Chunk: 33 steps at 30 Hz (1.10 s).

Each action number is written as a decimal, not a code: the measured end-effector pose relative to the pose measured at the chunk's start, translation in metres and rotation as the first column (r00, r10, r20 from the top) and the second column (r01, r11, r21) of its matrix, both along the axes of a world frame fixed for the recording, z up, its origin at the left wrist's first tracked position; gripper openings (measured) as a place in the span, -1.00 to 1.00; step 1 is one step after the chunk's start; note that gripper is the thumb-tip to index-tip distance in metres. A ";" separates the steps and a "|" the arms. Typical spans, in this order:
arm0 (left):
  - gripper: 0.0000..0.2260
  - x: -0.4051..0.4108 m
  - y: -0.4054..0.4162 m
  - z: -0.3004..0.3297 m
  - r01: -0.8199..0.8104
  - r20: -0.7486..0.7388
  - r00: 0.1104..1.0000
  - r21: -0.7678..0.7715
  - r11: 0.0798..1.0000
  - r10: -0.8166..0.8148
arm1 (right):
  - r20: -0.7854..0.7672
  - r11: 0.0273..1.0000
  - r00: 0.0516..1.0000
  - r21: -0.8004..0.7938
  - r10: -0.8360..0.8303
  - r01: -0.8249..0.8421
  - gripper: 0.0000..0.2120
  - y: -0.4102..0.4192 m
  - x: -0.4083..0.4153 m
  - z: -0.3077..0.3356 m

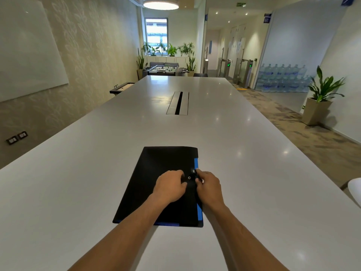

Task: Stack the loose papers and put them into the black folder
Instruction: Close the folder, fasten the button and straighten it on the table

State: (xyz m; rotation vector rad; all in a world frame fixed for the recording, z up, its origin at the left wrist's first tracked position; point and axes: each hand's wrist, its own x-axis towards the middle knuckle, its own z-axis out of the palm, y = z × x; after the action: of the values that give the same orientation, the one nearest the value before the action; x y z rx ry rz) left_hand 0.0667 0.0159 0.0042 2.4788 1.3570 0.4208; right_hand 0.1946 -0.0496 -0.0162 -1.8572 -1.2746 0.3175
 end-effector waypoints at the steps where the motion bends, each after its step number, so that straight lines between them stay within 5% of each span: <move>1: -0.70 -0.002 0.002 -0.005 0.025 0.006 1.000 0.014 1.000 -0.025 | 0.038 0.999 0.999 -0.033 0.007 -0.006 -0.65 0.000 -0.002 -0.002; 7: -0.56 -0.009 0.005 -0.035 0.157 -0.029 0.988 0.184 0.970 -0.154 | 0.207 0.994 0.978 -0.106 0.017 0.005 -0.66 0.001 -0.011 -0.007; 25: -0.57 -0.006 0.004 -0.036 0.179 -0.159 0.975 0.166 0.970 -0.153 | 0.430 0.971 0.901 -0.236 0.068 0.040 -0.63 0.003 -0.022 -0.002; 33: -0.56 -0.008 0.006 -0.031 0.195 -0.109 0.977 0.088 0.977 -0.185 | 0.365 0.952 0.923 -0.307 0.119 -0.001 -0.61 -0.001 -0.022 0.008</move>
State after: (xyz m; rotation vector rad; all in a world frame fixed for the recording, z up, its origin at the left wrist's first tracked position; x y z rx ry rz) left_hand 0.0584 0.0218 -0.0271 2.7135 1.1448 0.3304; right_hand 0.1731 -0.0504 -0.0081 -2.2197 -1.6220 0.1964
